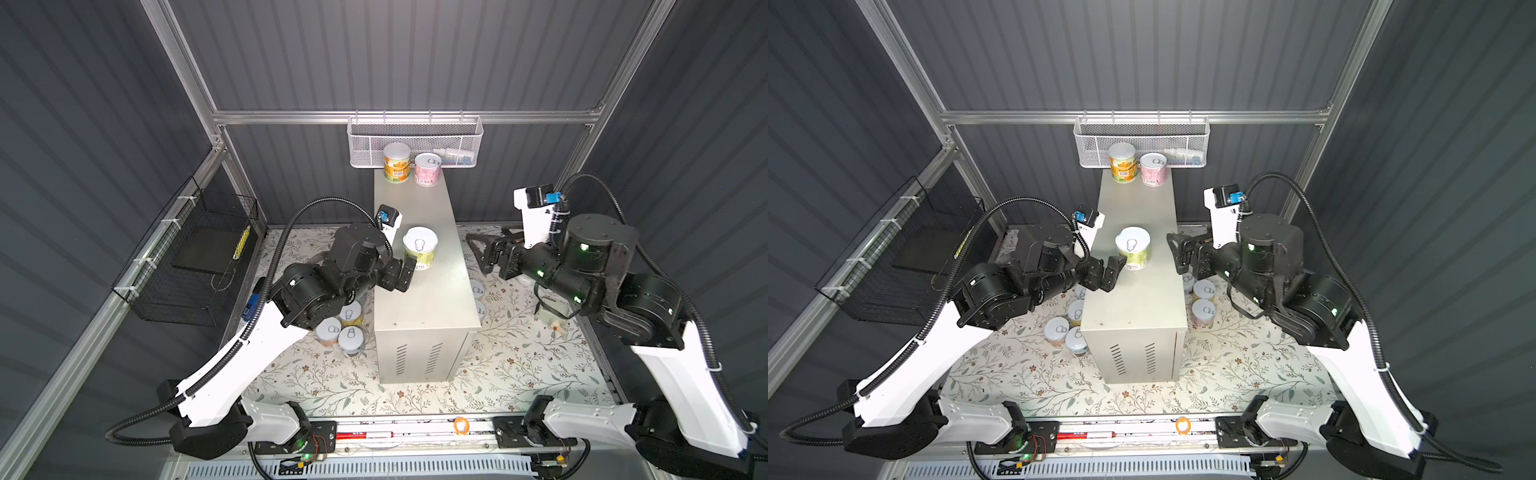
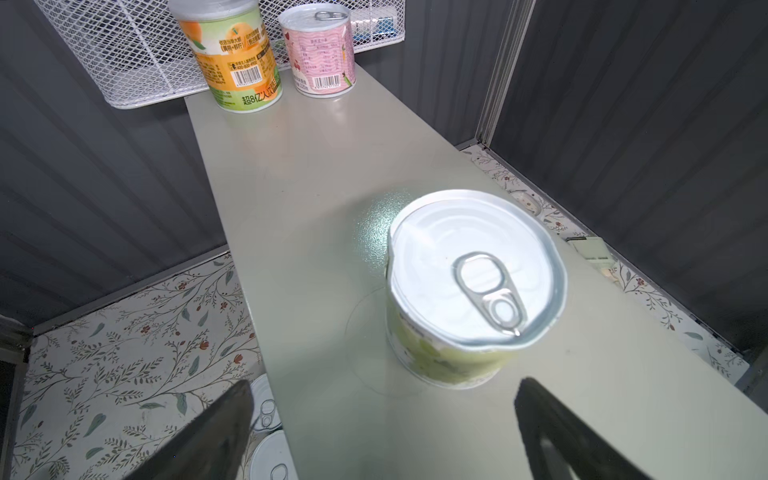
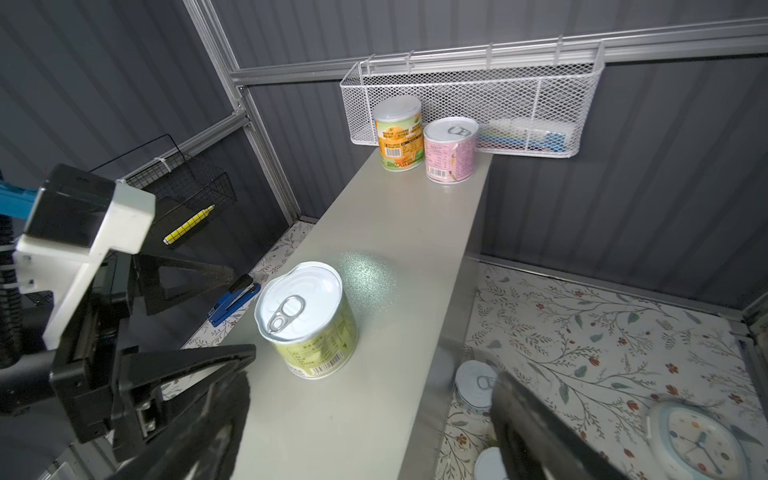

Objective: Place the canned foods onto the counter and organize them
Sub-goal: 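Release the green can with the right gripper while the left gripper reaches toward it, then grasp the green-labelled can on the cabinet top with the left gripper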

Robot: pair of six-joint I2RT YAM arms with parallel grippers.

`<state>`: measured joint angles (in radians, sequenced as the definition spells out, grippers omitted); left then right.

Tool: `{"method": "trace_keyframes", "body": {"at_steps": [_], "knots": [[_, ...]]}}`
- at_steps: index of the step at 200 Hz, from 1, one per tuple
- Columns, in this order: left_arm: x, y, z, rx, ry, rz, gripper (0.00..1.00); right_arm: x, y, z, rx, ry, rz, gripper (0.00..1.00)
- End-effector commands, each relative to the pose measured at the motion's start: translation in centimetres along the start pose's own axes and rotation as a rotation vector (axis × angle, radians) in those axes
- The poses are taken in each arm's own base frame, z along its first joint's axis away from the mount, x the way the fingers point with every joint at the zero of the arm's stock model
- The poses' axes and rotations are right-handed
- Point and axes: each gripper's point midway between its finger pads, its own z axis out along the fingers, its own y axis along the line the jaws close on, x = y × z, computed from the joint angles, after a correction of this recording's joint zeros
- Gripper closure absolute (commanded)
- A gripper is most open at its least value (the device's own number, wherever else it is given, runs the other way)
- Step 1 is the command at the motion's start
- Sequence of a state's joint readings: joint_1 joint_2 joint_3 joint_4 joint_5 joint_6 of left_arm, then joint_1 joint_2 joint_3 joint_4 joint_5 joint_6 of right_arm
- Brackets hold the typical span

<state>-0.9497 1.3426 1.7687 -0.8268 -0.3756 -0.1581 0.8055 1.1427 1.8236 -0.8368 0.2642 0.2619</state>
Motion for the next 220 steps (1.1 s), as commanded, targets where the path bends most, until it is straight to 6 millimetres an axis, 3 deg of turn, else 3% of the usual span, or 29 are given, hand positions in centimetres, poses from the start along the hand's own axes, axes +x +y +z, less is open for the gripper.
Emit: {"method": "trace_keyframes", "body": {"at_steps": [1, 41, 93, 97, 110, 180, 220], "knots": [[0.1, -0.8, 0.3, -0.002, 0.006, -0.012, 0.02, 0.1, -0.7, 0.1, 0.035, -0.017, 0.023, 0.08], [0.4, -2.1, 2.1, 0.016, 0.001, -0.049, 0.04, 0.6, -0.8, 0.4, 0.038, -0.004, 0.01, 0.08], [0.4, -1.0, 3.9, -0.083, -0.042, -0.048, 0.14, 1.5, -1.2, 1.6, 0.037, 0.015, 0.017, 0.08], [0.4, -0.9, 4.1, -0.089, -0.043, -0.043, 0.14, 1.0, -1.4, 0.5, 0.029, -0.009, 0.029, 0.08], [0.5, -0.8, 4.7, -0.109, -0.039, -0.029, 0.16, 1.4, -1.6, 0.7, 0.025, -0.007, 0.045, 0.08], [0.0, 2.8, 8.7, -0.149, -0.026, -0.084, 0.19, 3.0, -3.0, 1.9, 0.033, 0.027, 0.088, 0.08], [-0.4, 3.4, 11.1, -0.149, -0.013, -0.05, 0.19, 3.7, -3.3, 3.0, 0.027, 0.045, 0.103, 0.08]]}}
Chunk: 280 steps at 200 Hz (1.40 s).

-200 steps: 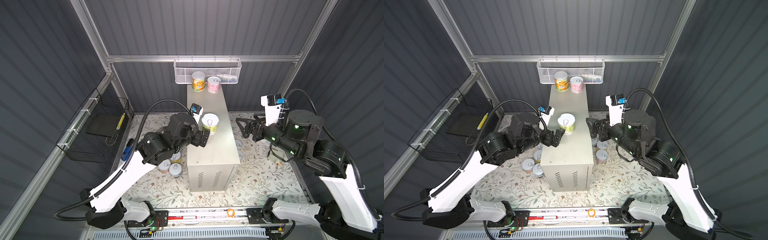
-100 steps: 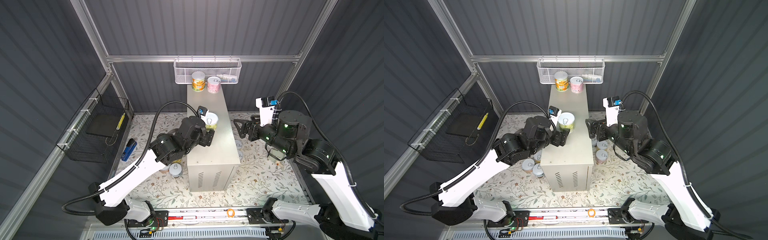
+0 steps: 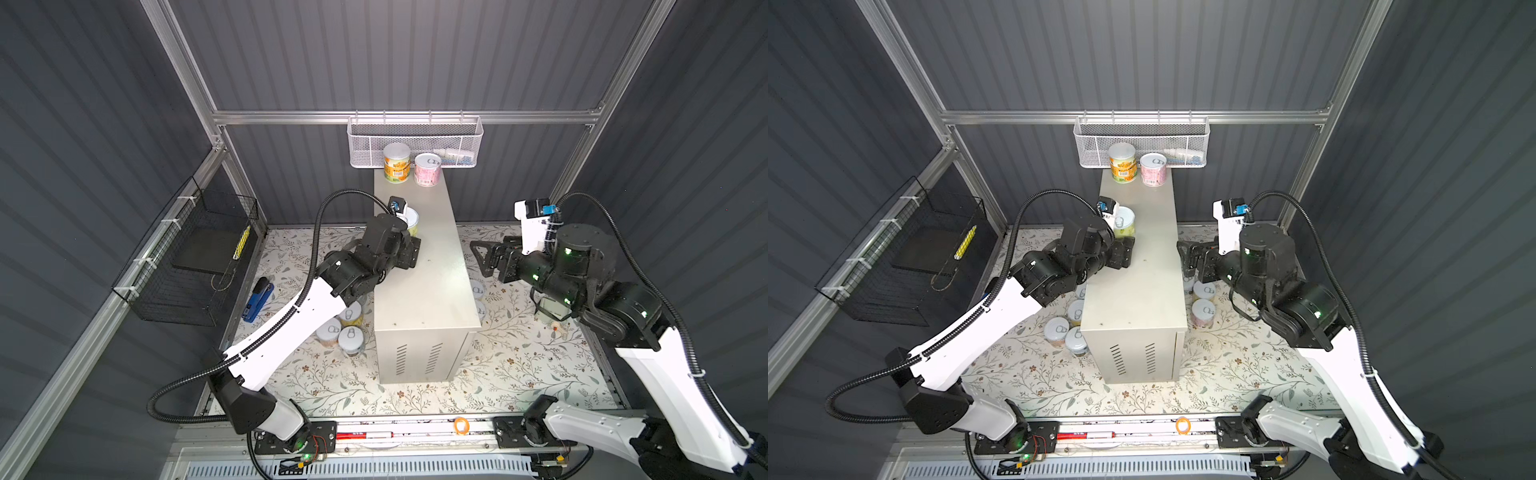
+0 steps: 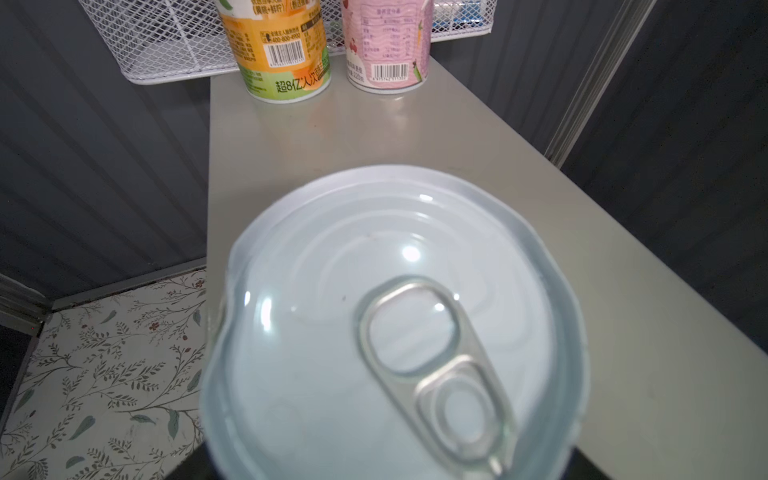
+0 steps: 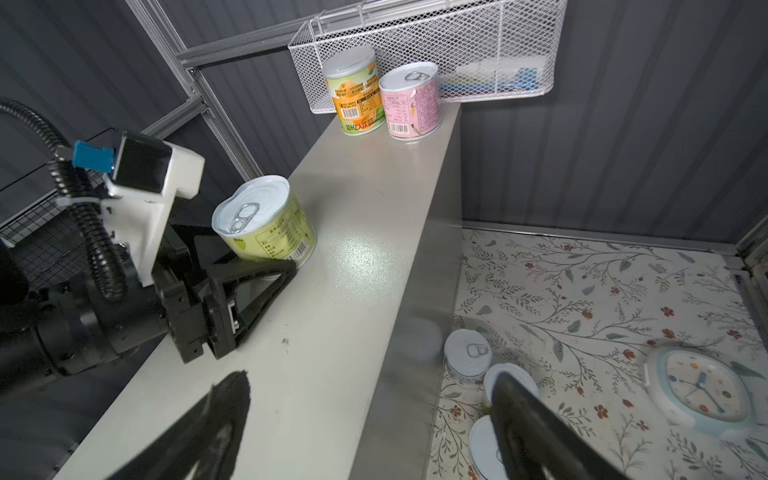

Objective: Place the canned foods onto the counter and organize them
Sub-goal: 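Grasp the green-labelled can on the cabinet top with the left gripper, then slide the green-labelled can toward the orange can with the left gripper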

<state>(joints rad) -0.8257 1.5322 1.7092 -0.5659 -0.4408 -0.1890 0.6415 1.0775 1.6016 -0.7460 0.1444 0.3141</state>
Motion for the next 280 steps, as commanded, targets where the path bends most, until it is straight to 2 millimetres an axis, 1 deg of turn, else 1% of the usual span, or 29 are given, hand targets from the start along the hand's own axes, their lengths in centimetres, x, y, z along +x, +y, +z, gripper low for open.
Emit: {"method": "trace_keyframes", "body": {"at_steps": [1, 31, 55, 70, 109, 117, 119, 123, 180, 204, 228, 245, 280], "knots": [[-0.4, -0.6, 1.4, 0.025, 0.006, 0.039, 0.19, -0.3, 0.4, 0.5, -0.031, -0.013, 0.02, 0.08], [-0.9, -0.3, 2.9, 0.017, 0.004, 0.06, 0.19, 0.2, 0.2, 1.5, -0.036, 0.008, 0.024, 0.08], [-1.3, 0.8, 4.2, -0.004, 0.006, 0.053, 0.19, 0.4, -0.1, 2.1, -0.029, 0.018, 0.024, 0.08], [-1.1, 1.6, 5.2, -0.011, 0.014, 0.041, 0.19, 0.5, -0.3, 2.4, -0.027, 0.02, 0.026, 0.08], [-1.3, 3.5, 8.0, -0.024, 0.016, 0.01, 0.22, 0.2, -0.9, 2.6, -0.018, 0.011, 0.031, 0.08], [-1.4, 3.6, 8.6, -0.023, 0.016, 0.012, 0.22, 0.2, -1.1, 2.7, -0.018, 0.01, 0.032, 0.08], [-1.4, 3.6, 8.8, -0.023, 0.015, 0.013, 0.23, 0.7, -1.2, 3.5, -0.011, 0.031, 0.031, 0.08], [-1.5, 3.7, 9.0, -0.026, 0.013, 0.013, 0.23, 0.8, -1.3, 3.9, -0.008, 0.039, 0.033, 0.08], [-2.2, 4.3, 13.5, -0.026, 0.015, 0.013, 0.25, 0.6, -2.1, 5.2, -0.011, 0.048, 0.048, 0.08], [-2.5, 4.8, 15.0, -0.03, 0.014, 0.003, 0.25, 0.5, -2.4, 5.6, -0.012, 0.048, 0.054, 0.08], [-2.7, 5.0, 15.9, -0.031, 0.015, -0.007, 0.25, 0.5, -2.5, 5.7, -0.014, 0.051, 0.058, 0.08], [-2.9, 5.2, 16.2, -0.029, 0.01, -0.026, 0.25, 0.6, -2.8, 5.9, -0.009, 0.052, 0.061, 0.08], [-2.6, 5.6, 17.0, -0.038, 0.025, -0.041, 0.25, 0.8, -2.9, 6.0, -0.013, 0.055, 0.066, 0.08]]}}
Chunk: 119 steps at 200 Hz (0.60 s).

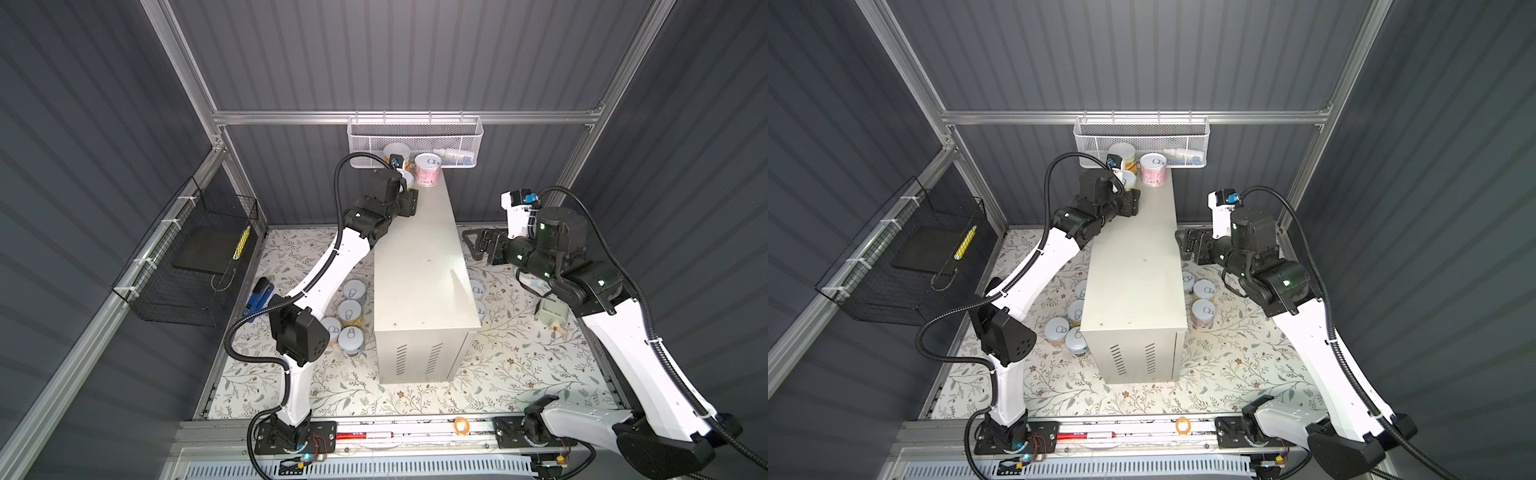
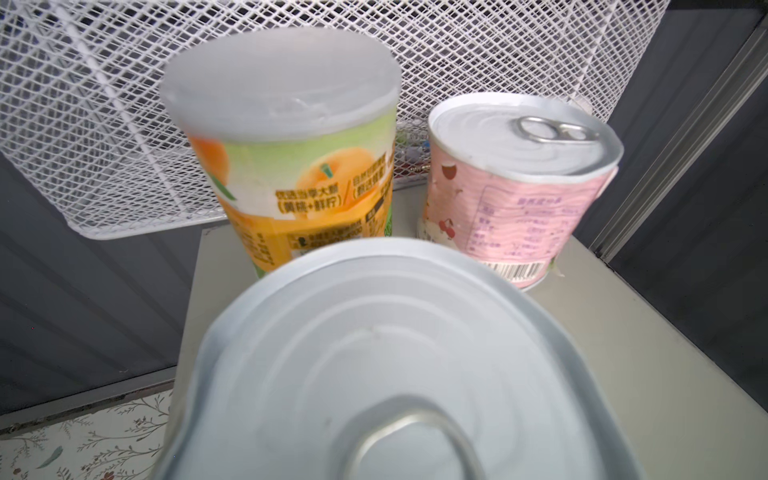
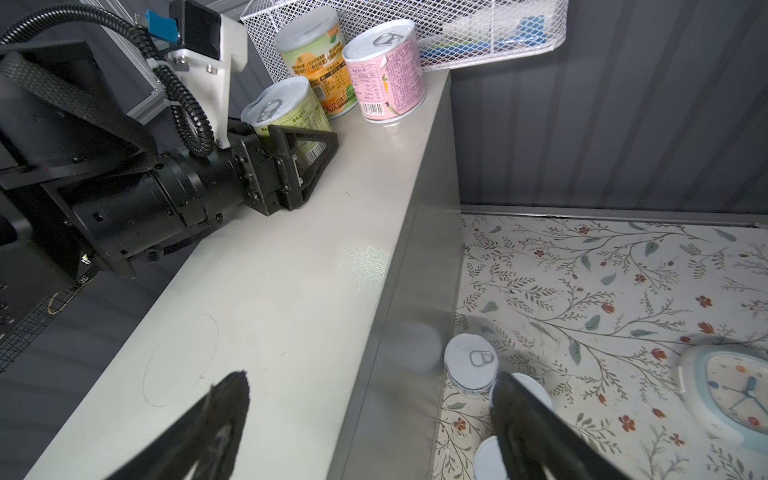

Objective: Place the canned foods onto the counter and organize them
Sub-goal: 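Slide the green-labelled can toward the orange can with the left gripper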

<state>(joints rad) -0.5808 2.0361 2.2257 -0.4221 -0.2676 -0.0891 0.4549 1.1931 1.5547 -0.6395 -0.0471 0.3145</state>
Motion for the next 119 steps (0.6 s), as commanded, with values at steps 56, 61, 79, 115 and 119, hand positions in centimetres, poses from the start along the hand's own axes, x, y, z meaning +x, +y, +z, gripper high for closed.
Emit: {"method": "trace_keyframes", "body": {"at_steps": [56, 61, 79, 115, 119], "knots": [[4.2, 0.5, 2.6, -0.008, 0.148, -0.019, 0.18, 0.2, 0.0, 0.7, -0.023, 0.002, 0.018, 0.08], [4.2, 0.4, 2.7, -0.002, 0.147, -0.019, 0.16, 0.3, 0.0, 0.8, -0.023, 0.005, 0.019, 0.08], [4.1, 0.4, 2.7, -0.002, 0.148, -0.02, 0.1, 0.3, 0.0, 0.8, -0.022, 0.005, 0.018, 0.07], [3.4, 0.9, 2.0, -0.025, 0.133, -0.017, 0.04, 0.1, 0.0, 0.5, -0.022, -0.002, 0.021, 0.07], [3.3, 1.0, 1.9, -0.026, 0.133, -0.017, 0.03, 0.1, 0.0, 0.4, -0.022, -0.002, 0.021, 0.07]]}}
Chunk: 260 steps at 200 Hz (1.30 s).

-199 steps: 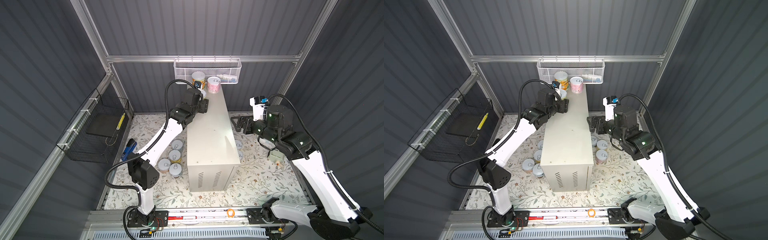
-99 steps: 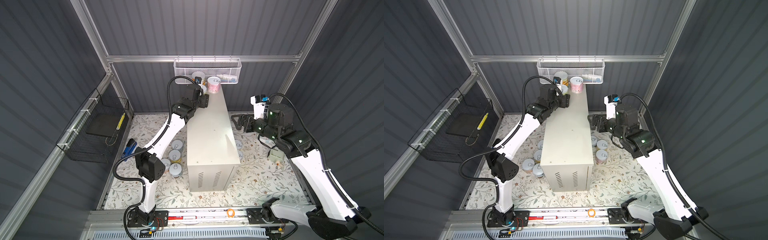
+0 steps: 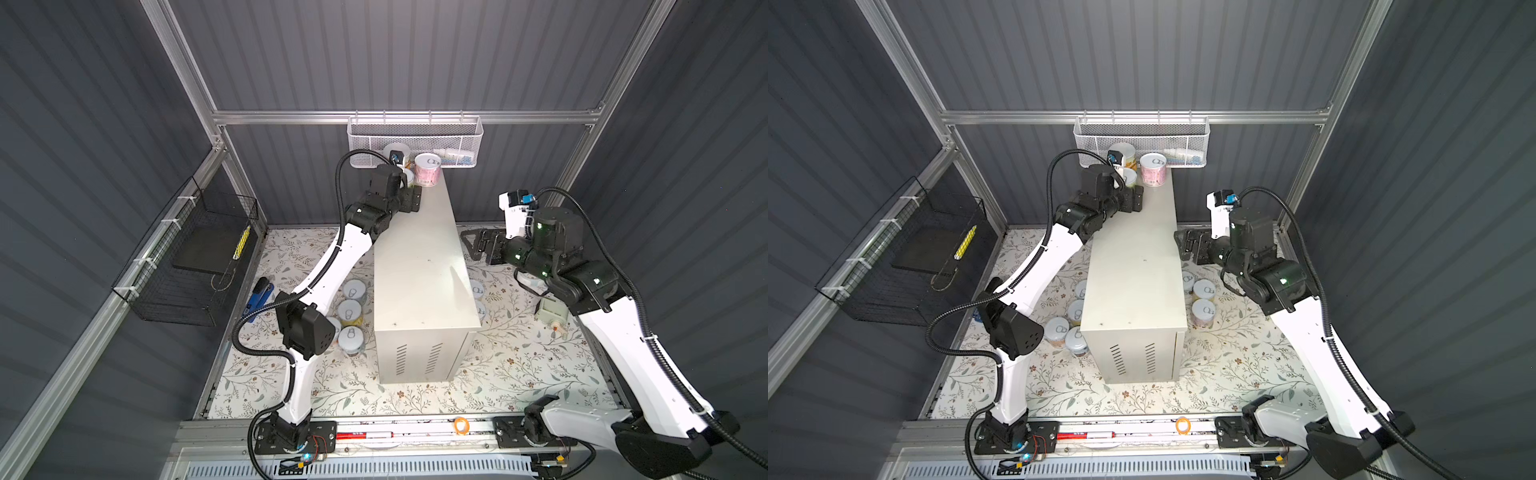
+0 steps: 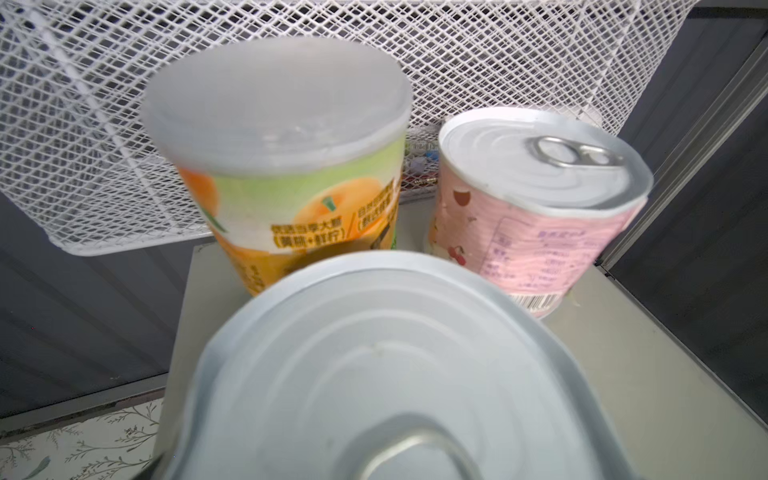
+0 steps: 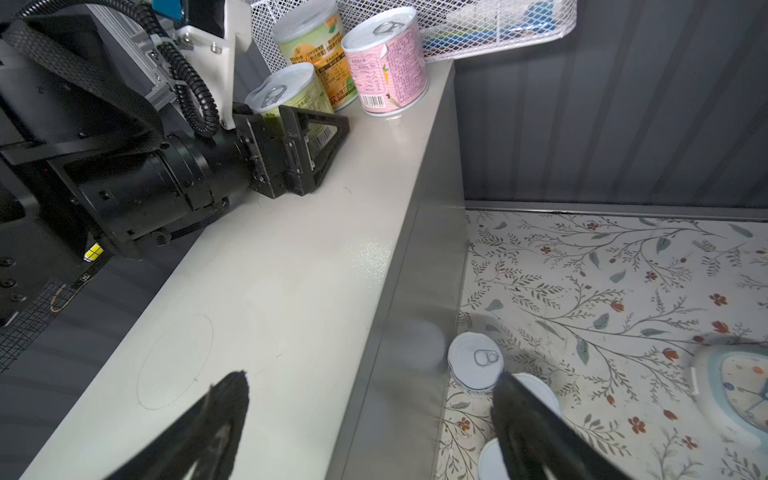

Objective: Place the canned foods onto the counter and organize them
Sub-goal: 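Slide the green-labelled can toward the orange can with the left gripper, then release the green-labelled can and draw the left gripper back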

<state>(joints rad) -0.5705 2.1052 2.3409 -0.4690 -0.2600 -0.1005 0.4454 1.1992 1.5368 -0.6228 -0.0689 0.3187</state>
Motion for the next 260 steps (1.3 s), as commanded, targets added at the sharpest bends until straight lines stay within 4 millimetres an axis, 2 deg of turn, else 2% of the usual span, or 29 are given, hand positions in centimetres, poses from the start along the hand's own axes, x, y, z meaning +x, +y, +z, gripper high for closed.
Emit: {"method": "trace_keyframes", "body": {"at_steps": [1, 51, 171, 185, 226, 255, 257, 260], "knots": [[3.8, 0.8, 0.9, -0.025, 0.132, -0.002, 0.03, -0.2, 0.1, -0.2, -0.011, -0.012, 0.014, 0.07], [3.3, 1.2, 0.0, -0.039, 0.12, -0.007, 0.04, -0.2, 0.5, -0.4, -0.033, -0.012, 0.031, 0.07], [3.4, 1.0, 1.2, -0.044, 0.116, -0.013, 0.04, 0.2, -0.1, -0.6, -0.006, -0.012, 0.022, 0.06], [3.1, 0.8, 0.8, -0.028, 0.11, -0.019, 0.01, 0.3, -0.2, -0.8, 0.001, -0.011, 0.02, 0.06], [1.9, 0.3, -1.6, 0.026, 0.101, -0.028, 0.01, 0.8, -0.2, -1.5, 0.001, 0.001, 0.011, 0.03], [2.3, -0.4, -4.0, 0.078, 0.138, -0.022, 0.01, 1.5, -0.6, -1.7, 0.014, 0.015, 0.008, 0.01], [2.4, -0.4, -4.2, 0.08, 0.141, -0.02, 0.01, 1.1, -0.5, -2.6, 0.01, -0.005, 0.007, 0.01], [2.5, -0.5, -4.5, 0.085, 0.144, -0.017, 0.0, 1.1, -0.5, -2.9, 0.015, -0.008, 0.006, 0.01]]}}
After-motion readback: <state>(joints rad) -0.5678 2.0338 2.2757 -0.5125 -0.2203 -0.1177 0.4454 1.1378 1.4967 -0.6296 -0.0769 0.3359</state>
